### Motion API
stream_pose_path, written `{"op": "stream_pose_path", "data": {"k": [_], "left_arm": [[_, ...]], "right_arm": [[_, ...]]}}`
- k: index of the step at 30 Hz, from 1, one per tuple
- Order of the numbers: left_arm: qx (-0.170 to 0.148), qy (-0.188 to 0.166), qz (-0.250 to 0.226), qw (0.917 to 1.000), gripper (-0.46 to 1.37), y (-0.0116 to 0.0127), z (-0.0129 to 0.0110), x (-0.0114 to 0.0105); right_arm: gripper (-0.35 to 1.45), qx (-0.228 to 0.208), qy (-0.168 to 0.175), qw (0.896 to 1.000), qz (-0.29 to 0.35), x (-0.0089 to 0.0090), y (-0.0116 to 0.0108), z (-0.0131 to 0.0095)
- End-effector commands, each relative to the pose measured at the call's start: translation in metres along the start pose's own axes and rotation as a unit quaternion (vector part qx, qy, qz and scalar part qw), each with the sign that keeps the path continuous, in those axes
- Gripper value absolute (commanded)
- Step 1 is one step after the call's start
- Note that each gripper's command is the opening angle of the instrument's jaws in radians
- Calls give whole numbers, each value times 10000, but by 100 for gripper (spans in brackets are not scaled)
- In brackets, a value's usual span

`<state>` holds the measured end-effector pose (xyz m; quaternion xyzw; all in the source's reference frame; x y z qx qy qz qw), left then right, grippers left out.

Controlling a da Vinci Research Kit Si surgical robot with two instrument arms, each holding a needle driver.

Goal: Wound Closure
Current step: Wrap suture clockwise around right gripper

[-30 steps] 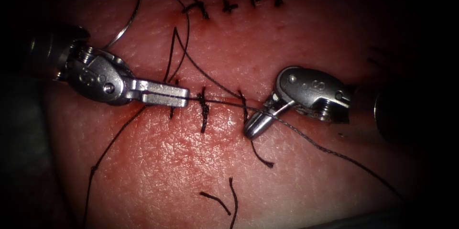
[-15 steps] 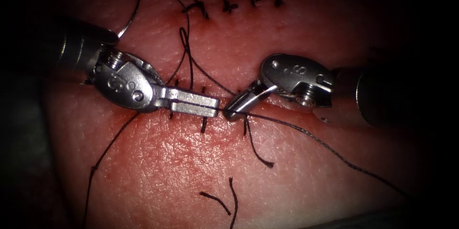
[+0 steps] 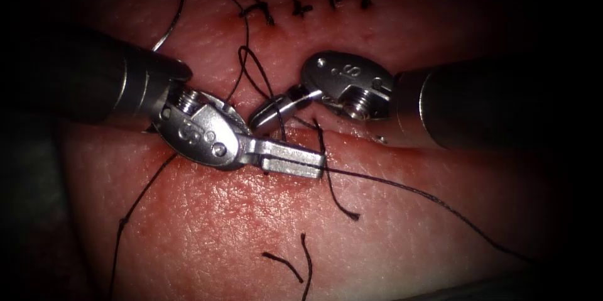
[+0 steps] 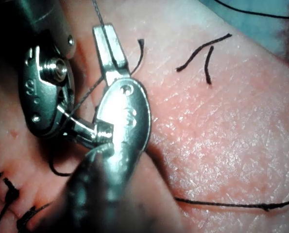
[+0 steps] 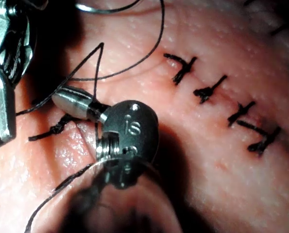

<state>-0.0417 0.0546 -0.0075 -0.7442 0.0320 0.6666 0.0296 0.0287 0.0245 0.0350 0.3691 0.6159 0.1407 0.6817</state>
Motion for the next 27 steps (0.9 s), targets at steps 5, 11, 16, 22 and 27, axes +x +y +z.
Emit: {"op": "stream_pose_path", "data": {"k": [5,11,16,22,27], "left_arm": [[-61,-16,-43,10000,-35,3,4,-7],[-74,-3,-79,9999,-35,4,3,-14],[-79,1,-91,9999,-35,5,2,-18],[-88,16,-126,9999,-35,3,3,-21],[-91,44,-164,9998,-35,0,2,-24]], "right_arm": [[-35,-48,315,9994,92,7,1,1],[-35,-59,945,9951,291,23,4,-4],[-35,-64,1258,9912,405,33,6,-9],[-35,129,1518,9865,607,34,2,-9],[-35,24,1682,9820,854,33,-4,-12]]}}
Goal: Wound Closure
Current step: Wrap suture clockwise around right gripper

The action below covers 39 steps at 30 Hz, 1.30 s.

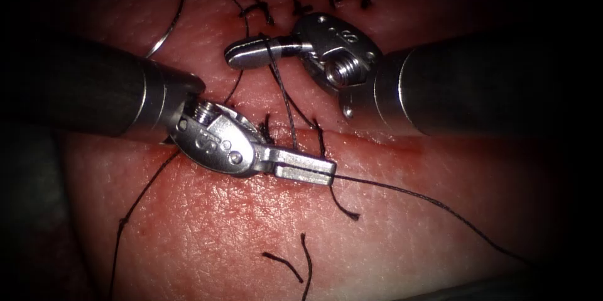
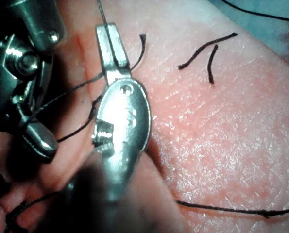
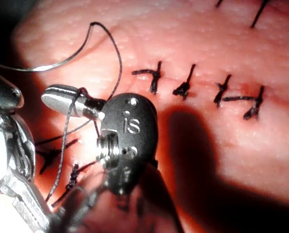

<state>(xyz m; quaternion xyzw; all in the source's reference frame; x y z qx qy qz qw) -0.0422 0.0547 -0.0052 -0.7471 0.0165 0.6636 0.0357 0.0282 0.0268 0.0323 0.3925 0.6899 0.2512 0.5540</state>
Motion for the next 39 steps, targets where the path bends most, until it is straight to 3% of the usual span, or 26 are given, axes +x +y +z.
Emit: {"op": "stream_pose_path", "data": {"k": [1,10,19,22,27,29,32,35,39], "left_arm": [[-38,15,-36,10000,-35,0,-1,-1],[-90,103,-128,9998,-35,-7,-9,-14],[-204,561,-323,9977,-35,-14,-10,-16],[-233,659,-383,9968,-35,-16,-11,-14],[-269,934,-466,9942,-35,-24,-11,-8],[-316,1102,-543,9919,-35,-28,-11,-3],[-394,1110,-594,9913,-35,-31,-12,-1],[-399,1107,-623,9911,-35,-31,-14,-1],[-398,1096,-649,9911,-35,-31,-18,-2]], "right_arm": [[-35,-84,67,9999,85,0,-2,-2],[-35,-339,281,9985,322,3,-28,-31],[-35,-530,512,9971,-169,7,-55,-47],[-35,-493,468,9969,-391,7,-57,-53],[-34,-136,100,9972,-731,6,-58,-59],[16,66,-105,9966,-814,7,-59,-60],[82,91,-128,9963,-842,9,-59,-61],[102,58,-78,9958,-911,11,-59,-61],[102,131,-127,9943,-1053,12,-58,-62]]}}
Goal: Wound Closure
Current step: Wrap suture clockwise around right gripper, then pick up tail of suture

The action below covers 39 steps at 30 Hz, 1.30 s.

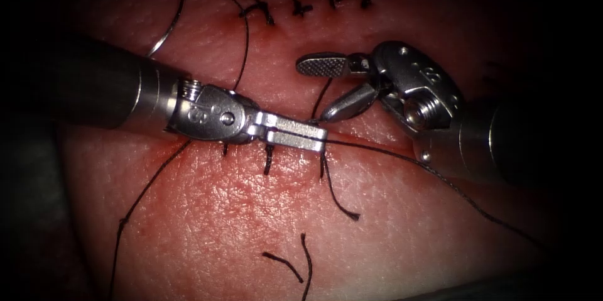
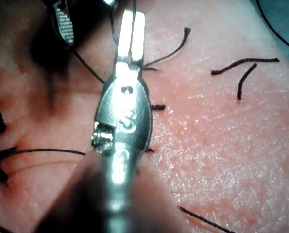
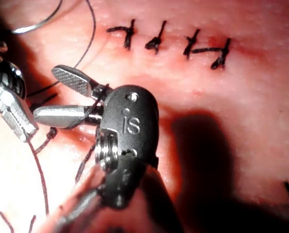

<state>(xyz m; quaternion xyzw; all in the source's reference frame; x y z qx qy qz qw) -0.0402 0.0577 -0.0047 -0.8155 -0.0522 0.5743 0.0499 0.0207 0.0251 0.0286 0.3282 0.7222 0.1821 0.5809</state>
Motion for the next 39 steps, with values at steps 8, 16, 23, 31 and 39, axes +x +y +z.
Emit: {"op": "stream_pose_path", "data": {"k": [8,16,23,31,39], "left_arm": [[34,8,-166,9999,-35,-3,-9,2],[126,154,-508,9985,-35,-16,-17,-3],[291,192,-569,9978,-35,-20,-17,-13],[384,155,-529,9977,-35,-25,-20,-22],[414,148,-519,9977,-35,-32,-24,-27]], "right_arm": [[68,475,-298,9977,-377,-4,-2,-4],[47,1359,-854,9843,-739,-16,-9,-5],[9,1516,-789,9785,-1153,-17,-10,-2],[-22,1770,-925,9724,-1209,-17,-14,3],[31,3226,-1871,9192,-1263,-34,-19,5]]}}
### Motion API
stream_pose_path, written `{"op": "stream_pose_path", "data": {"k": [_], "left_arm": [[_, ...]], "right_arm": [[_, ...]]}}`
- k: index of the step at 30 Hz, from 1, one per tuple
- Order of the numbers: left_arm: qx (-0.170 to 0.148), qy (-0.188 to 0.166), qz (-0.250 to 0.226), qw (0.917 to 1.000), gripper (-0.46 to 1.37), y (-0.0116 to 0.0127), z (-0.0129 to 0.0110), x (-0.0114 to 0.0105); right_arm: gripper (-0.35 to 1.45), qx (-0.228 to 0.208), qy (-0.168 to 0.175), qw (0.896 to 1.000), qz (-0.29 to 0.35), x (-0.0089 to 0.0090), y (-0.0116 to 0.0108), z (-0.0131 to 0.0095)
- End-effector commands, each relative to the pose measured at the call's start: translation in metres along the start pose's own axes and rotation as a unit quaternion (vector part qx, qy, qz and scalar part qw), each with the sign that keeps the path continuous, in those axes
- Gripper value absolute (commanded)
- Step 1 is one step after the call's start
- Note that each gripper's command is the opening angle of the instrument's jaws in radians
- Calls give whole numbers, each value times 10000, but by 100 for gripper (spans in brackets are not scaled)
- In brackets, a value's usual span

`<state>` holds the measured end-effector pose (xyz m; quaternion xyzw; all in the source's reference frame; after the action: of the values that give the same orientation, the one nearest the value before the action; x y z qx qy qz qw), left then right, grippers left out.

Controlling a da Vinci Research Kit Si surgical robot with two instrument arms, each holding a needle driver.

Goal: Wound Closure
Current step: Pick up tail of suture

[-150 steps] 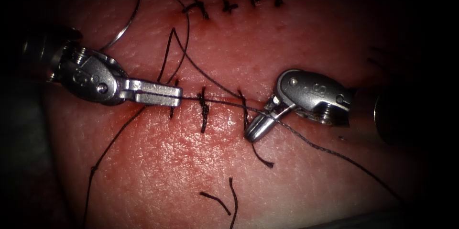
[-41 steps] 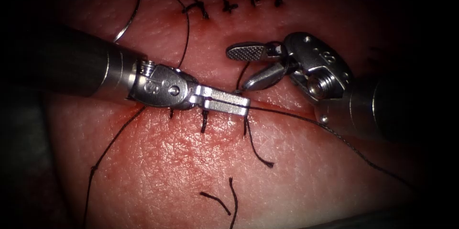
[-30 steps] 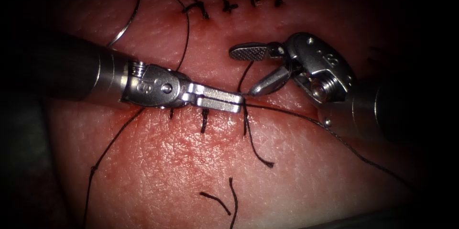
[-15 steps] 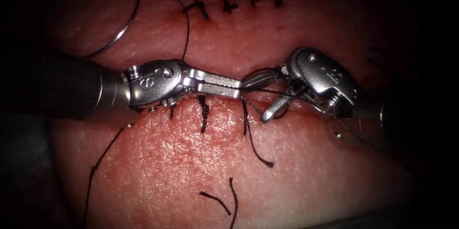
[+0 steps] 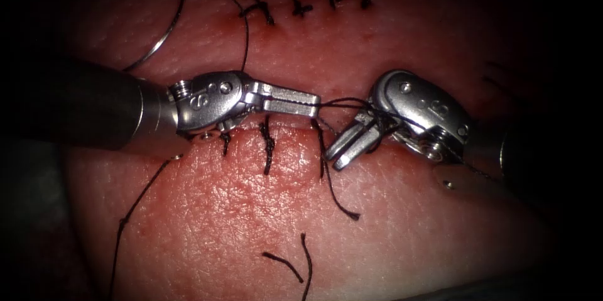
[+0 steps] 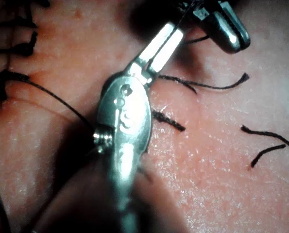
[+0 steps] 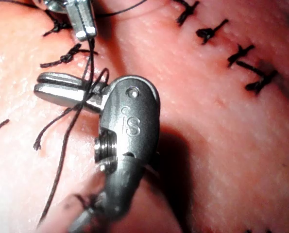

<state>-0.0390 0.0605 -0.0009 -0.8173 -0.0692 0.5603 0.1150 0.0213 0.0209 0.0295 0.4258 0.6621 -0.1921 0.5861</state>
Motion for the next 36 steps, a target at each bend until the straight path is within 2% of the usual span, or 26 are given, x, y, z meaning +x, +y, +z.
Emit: {"op": "stream_pose_path", "data": {"k": [1,3,5,8,14,21,25,27,36], "left_arm": [[-8,-2,-1,10000,-35,0,0,0],[-5,3,-5,10000,-35,0,1,2],[-3,6,-7,10000,-35,0,1,2],[-3,10,-12,10000,-35,0,1,3],[-6,11,-15,10000,-35,0,1,3],[-9,10,-15,10000,-35,0,0,3],[-5,19,-32,10000,-35,2,1,4],[-3,12,-26,10000,-35,5,1,6],[9,7,-19,10000,-35,10,3,12]], "right_arm": [[57,364,-207,9991,94,-4,0,-2],[77,455,-364,9982,160,-9,-1,3],[84,534,-539,9969,211,-13,-1,6],[88,638,-900,9937,199,-18,1,12],[94,722,-1399,9873,206,-22,5,16],[89,883,-2107,9735,81,-31,2,23],[85,932,-2218,9706,-13,-37,-2,28],[85,1005,-2403,9655,-67,-42,-5,33],[76,954,-2449,9645,-258,-47,-6,40]]}}
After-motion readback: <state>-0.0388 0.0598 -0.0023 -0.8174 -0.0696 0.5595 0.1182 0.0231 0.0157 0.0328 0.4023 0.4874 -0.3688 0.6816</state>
